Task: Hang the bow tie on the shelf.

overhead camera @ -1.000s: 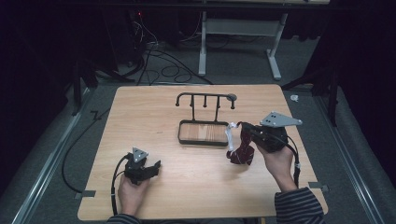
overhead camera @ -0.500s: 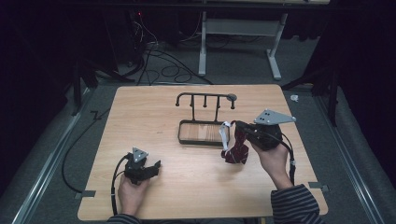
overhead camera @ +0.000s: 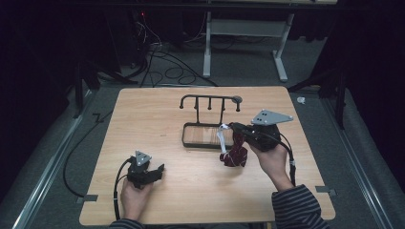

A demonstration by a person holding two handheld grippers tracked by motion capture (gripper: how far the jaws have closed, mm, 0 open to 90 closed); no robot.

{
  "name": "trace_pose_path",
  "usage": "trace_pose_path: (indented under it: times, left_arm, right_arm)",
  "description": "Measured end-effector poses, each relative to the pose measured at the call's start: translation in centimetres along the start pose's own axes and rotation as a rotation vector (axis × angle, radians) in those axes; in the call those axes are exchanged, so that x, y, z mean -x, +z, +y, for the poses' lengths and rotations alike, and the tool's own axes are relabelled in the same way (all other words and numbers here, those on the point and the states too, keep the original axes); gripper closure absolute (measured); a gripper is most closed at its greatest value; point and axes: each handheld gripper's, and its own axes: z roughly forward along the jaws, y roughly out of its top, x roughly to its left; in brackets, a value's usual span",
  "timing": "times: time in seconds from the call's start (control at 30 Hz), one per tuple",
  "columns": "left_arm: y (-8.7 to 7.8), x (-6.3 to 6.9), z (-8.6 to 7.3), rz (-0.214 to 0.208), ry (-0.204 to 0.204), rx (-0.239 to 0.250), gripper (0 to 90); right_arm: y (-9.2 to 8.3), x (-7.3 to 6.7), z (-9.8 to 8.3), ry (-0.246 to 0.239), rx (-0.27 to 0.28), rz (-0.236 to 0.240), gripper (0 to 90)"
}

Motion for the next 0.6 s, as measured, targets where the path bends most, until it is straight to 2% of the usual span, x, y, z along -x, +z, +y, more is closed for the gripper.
trace_pose_path:
  times: [0.6]
  left_arm:
    - [0.0, 0.0, 0.0, -0.001, -0.001, -0.002, 32.0]
  right_arm:
    - [1.2, -0.4, 1.9, -0.024, 0.008, 0.031, 90.0]
